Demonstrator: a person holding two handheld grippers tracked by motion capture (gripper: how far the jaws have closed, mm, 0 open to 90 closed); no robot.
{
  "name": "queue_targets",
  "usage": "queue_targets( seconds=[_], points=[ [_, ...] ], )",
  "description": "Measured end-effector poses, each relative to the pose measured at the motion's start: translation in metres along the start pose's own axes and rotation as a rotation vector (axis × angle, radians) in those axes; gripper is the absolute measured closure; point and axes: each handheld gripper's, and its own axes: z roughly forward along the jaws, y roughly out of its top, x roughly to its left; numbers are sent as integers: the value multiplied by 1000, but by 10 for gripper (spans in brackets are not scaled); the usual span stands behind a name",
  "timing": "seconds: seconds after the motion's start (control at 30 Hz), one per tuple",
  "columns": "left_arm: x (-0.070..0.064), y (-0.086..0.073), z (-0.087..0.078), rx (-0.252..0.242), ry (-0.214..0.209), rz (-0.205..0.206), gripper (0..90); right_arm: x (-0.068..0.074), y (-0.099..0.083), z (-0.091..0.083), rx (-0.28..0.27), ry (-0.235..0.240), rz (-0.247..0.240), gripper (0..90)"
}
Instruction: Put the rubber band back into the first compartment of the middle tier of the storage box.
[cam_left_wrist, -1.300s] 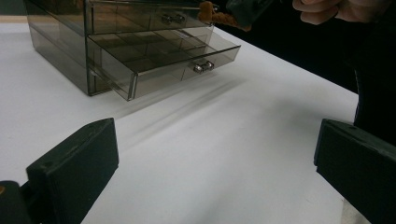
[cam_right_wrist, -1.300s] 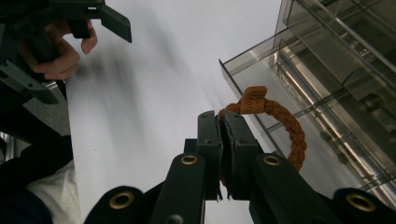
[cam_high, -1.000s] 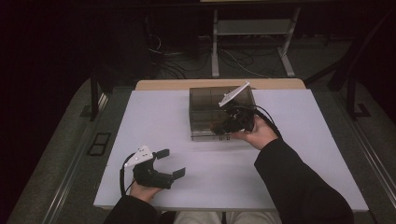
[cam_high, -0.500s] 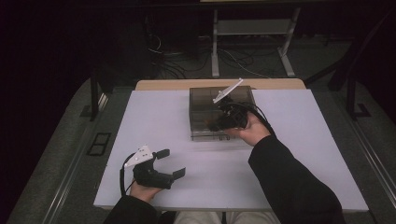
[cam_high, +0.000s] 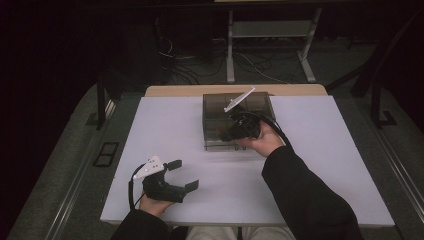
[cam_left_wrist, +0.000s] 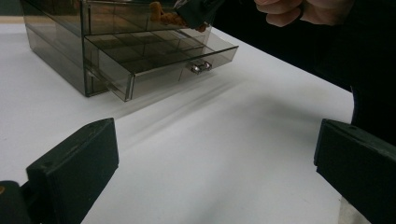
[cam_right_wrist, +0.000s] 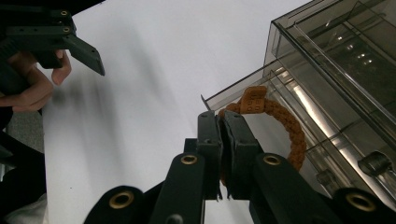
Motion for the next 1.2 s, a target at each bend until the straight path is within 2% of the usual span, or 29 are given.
queue_targets(
  seconds=[0.2,0.37,0.43,0.6,1.2],
  points=[
    [0,0,0,0,-1,1,0,-2,0,6,-3,6,-12,849],
    [0,0,0,2,-3,3,0,-4,-1,12,3,8,8,849],
    [0,0,0,3,-3,2,0,-5,-1,14,-3,7,-2,849],
    [0,0,0,4,-5,3,0,-6,-1,19,3,13,21,848],
    [0,0,0,5,-7,6,0,-13,-3,39,-9,6,43,848]
  ],
)
